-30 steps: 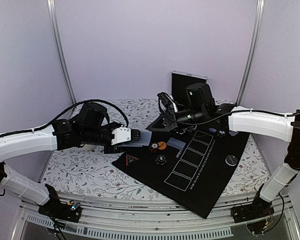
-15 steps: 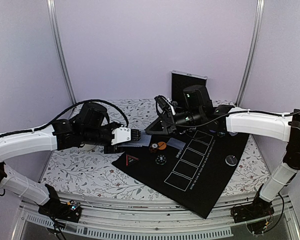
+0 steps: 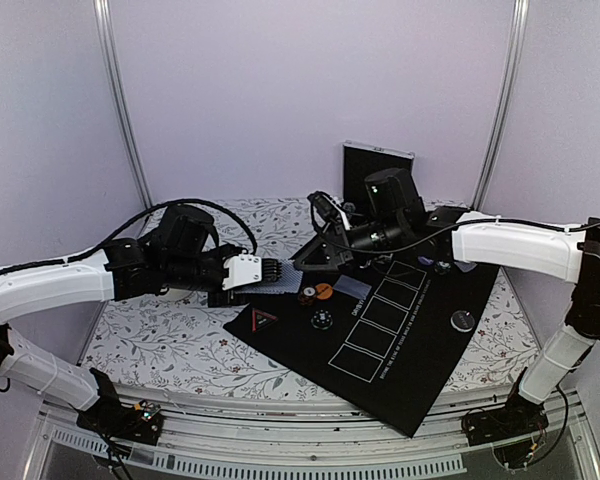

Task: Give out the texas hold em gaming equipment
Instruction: Pick up the poker card from the face-down deck piles, then distribute the poker card in the big blind area.

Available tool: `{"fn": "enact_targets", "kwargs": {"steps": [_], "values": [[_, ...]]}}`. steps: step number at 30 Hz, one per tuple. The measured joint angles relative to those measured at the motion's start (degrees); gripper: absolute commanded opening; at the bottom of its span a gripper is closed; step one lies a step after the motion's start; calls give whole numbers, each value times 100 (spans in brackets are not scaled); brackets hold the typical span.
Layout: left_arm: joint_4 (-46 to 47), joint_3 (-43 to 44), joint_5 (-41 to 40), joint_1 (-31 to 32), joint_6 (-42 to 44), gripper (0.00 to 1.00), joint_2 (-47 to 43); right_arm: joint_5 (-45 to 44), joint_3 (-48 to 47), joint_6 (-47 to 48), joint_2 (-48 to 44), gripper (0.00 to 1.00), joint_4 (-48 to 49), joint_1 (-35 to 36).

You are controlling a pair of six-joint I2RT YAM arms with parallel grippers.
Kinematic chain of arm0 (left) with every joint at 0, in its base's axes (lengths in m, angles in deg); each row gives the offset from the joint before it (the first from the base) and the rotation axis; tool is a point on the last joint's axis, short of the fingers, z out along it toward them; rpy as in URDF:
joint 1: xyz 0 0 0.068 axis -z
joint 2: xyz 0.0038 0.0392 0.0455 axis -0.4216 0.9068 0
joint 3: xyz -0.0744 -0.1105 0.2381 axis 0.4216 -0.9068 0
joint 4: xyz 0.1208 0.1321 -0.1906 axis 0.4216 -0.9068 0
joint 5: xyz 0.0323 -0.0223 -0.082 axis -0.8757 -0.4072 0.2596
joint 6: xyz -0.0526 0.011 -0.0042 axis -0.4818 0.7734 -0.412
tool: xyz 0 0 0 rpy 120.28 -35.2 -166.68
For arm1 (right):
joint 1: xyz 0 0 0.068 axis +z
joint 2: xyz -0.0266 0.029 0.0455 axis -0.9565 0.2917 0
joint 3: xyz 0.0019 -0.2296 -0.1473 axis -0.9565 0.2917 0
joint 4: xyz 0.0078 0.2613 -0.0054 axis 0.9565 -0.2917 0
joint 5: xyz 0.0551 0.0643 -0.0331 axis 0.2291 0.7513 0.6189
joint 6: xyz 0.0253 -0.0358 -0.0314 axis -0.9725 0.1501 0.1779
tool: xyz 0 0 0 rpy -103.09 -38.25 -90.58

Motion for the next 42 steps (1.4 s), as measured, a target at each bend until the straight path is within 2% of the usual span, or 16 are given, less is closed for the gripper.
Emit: {"fn": "enact_targets", "kwargs": {"steps": [8, 16, 23, 28, 35, 42], "values": [[0, 0, 0, 0, 2, 52, 0, -15, -114, 214, -409, 2, -334, -184], [0, 0, 0, 0, 2, 52, 0, -177, -81, 404, -1259, 2, -610, -916], [-2, 0, 2, 0, 2, 52, 0, -901, 870, 481, -1851, 2, -413, -1882], [-4, 0, 2, 0, 2, 52, 0, -1154, 1569, 492, -1158, 2, 68, -2197], [-4, 0, 4, 2, 2, 52, 0, -1158, 1392, 728, 601, 2, 754, -2396], [-4, 0, 4, 4, 7, 52, 0, -929, 1045, 874, 1655, 2, 1110, -2492]]}}
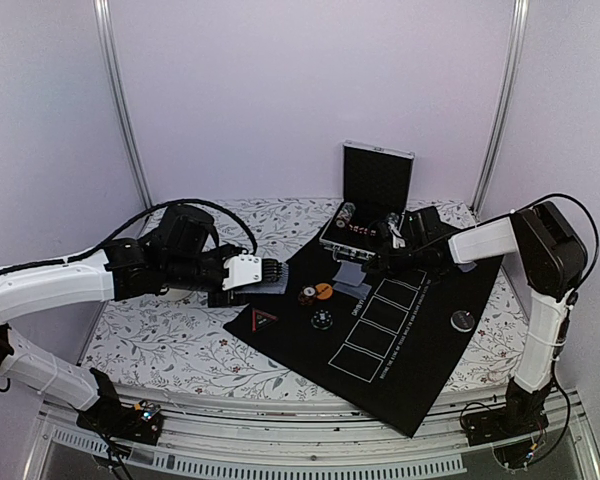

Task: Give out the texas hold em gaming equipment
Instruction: Distribute the poker card in the big blind area, then pick up the poker card from the face-down deck piles.

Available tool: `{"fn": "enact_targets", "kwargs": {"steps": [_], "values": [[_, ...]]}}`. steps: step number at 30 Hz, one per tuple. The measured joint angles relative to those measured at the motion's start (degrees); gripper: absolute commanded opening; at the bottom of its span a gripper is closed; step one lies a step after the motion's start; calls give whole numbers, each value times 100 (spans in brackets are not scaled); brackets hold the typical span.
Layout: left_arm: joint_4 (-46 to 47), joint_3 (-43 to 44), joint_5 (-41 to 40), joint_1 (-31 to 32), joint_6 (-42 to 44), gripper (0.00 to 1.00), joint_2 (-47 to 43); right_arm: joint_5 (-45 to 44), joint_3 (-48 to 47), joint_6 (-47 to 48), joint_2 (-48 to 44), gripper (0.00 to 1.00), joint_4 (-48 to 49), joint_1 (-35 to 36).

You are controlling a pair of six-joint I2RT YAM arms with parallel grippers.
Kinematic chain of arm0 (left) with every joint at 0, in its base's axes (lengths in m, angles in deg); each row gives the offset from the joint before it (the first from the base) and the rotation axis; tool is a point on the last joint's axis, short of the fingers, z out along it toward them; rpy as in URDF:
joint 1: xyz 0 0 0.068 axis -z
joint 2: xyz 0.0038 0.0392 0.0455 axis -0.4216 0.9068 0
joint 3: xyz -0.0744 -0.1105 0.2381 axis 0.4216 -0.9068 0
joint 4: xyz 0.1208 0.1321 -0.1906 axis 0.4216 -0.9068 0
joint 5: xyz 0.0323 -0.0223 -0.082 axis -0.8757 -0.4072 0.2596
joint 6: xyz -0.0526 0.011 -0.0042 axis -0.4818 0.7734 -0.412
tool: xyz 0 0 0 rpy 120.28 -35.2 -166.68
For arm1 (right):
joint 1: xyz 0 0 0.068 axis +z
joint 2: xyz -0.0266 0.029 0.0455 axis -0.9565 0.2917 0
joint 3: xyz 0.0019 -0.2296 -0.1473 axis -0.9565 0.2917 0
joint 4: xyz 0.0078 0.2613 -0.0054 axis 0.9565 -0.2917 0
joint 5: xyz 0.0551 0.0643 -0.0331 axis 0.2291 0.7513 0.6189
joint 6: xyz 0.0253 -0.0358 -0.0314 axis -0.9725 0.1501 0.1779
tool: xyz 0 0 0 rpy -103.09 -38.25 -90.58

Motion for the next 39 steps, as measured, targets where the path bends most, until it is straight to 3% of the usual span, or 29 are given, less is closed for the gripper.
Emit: {"fn": "enact_targets", "kwargs": {"steps": [11, 24, 27, 30, 35, 39], "values": [[0, -28, -2, 0, 20, 52, 0, 157, -22, 142, 256, 4, 229, -79], [0, -57, -2, 0, 22, 52, 0, -90, -37, 323, 238, 42, -118, -83], [0, -57, 0, 0, 22, 52, 0, -286, -109, 450, 120, 60, -455, -83], [0, -57, -2, 0, 22, 52, 0, -544, -181, 566, -212, 96, -789, -52], [0, -57, -2, 0, 35, 52, 0, -861, -385, 785, -955, 99, -1126, 291], [0, -57, -2, 0, 37, 52, 0, -216, -625, 721, -1296, 99, -1049, 870]]}}
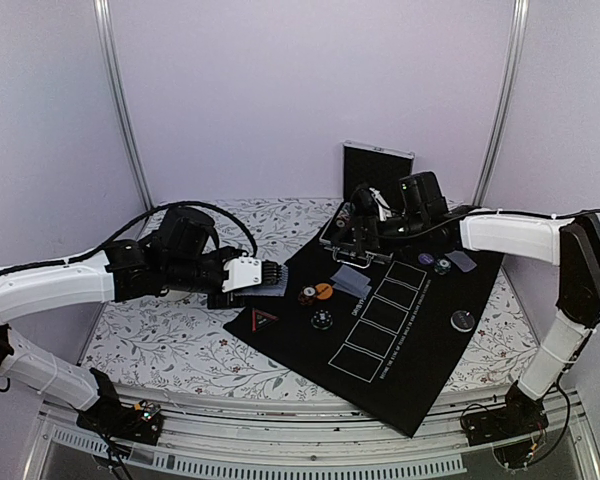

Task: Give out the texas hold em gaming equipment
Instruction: Pick up the poker card from the face-down deck piles.

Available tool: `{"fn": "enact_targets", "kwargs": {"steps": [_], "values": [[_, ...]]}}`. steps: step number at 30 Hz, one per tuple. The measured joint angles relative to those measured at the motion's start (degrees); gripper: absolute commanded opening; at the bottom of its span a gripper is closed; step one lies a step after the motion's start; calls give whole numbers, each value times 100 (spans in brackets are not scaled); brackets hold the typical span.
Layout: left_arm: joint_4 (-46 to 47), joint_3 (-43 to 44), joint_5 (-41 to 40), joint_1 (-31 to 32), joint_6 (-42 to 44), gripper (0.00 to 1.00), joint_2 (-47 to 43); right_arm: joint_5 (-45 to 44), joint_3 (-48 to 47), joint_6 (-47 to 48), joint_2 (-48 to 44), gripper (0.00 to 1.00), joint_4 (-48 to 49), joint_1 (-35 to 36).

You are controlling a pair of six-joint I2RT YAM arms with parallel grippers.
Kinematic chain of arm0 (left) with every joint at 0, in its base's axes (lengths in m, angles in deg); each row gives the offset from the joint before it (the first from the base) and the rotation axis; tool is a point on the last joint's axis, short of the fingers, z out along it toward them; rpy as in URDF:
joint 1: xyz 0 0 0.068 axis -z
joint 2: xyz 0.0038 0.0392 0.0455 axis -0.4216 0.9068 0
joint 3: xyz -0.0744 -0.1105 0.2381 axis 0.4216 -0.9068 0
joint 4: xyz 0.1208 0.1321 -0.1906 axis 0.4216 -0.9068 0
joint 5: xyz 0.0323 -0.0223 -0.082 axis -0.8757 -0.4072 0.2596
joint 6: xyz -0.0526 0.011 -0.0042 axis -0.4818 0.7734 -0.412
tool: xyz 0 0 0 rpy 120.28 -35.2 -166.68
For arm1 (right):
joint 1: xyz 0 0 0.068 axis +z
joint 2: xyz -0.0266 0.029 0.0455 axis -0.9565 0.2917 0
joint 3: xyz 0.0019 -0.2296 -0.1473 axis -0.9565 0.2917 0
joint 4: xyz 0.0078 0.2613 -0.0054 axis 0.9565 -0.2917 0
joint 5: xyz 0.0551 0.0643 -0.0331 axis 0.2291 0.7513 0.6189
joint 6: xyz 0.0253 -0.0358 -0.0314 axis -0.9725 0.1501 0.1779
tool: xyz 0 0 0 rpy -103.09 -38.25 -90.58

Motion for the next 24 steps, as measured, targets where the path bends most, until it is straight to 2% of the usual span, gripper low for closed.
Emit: {"fn": "enact_targets", "kwargs": {"steps": [5, 9, 19, 24], "values": [[0, 0, 0, 0, 0, 52, 0, 881, -44, -363, -90, 99, 417, 807], [0, 0, 0, 0, 0, 52, 0, 1126, -39, -717, -92, 99, 748, 1292], [0, 0, 0, 2, 0, 52, 0, 1067, -125, -1139, 7, 100, 1071, 1700], [0, 0, 0, 2, 0, 52, 0, 874, -372, -1119, 210, 94, 925, 1790]]}}
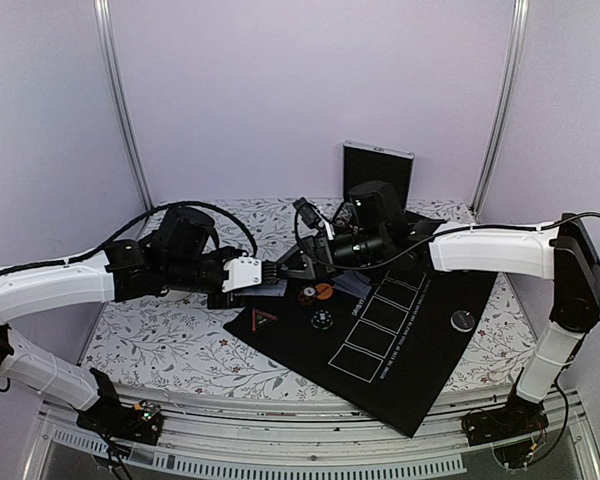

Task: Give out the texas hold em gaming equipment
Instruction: Pick up the poker card from the face-down deck piles.

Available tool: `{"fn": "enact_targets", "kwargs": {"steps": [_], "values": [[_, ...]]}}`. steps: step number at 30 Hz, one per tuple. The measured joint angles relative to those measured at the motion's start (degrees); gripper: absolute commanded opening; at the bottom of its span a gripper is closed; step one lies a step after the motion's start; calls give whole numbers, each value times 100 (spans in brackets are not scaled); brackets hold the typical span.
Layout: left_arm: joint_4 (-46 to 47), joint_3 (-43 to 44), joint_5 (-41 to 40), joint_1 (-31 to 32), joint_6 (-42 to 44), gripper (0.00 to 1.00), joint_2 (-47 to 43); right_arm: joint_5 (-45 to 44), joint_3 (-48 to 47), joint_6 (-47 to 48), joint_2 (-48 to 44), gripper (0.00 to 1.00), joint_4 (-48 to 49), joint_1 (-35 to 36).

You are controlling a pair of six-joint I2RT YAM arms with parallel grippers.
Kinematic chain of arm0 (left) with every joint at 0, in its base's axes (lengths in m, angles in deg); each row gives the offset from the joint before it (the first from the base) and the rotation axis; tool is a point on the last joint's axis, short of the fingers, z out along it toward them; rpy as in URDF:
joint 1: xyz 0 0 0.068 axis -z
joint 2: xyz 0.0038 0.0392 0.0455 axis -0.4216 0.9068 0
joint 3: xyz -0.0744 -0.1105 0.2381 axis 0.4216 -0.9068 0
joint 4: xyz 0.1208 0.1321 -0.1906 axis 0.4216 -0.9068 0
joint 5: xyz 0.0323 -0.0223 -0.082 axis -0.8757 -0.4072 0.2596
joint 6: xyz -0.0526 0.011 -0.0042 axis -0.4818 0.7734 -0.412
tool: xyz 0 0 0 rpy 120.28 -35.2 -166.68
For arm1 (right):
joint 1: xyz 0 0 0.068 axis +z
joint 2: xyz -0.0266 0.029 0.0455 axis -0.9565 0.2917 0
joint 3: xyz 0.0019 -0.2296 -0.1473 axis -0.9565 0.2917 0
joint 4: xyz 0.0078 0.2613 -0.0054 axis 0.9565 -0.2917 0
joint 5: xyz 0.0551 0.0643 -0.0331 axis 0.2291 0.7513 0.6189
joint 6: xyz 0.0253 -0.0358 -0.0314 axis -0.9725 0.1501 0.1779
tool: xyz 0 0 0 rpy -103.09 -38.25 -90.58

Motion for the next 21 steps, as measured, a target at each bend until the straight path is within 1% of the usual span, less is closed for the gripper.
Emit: {"fn": "enact_targets", "kwargs": {"steps": [3, 5, 7, 9, 14, 19, 21], "values": [[2, 0, -4, 0, 0, 48, 0, -4, -98, 46, 105, 89, -129, 9], [7, 0, -17, 0, -2, 48, 0, -13, -125, 94, 149, 86, -264, 9], [17, 0, -24, 0, 0, 48, 0, -31, -125, 162, 157, 80, -420, 7], [35, 0, -24, 0, 0, 48, 0, -39, -133, 245, 157, 77, -566, 9], [42, 0, -26, 0, 0, 48, 0, -111, -256, 389, 157, 75, -824, 9], [39, 0, -28, 0, 2, 48, 0, -221, -317, 549, 142, 69, -1045, 7], [37, 0, -28, 4, 2, 48, 0, -251, -321, 590, 122, 68, -1134, 4]]}}
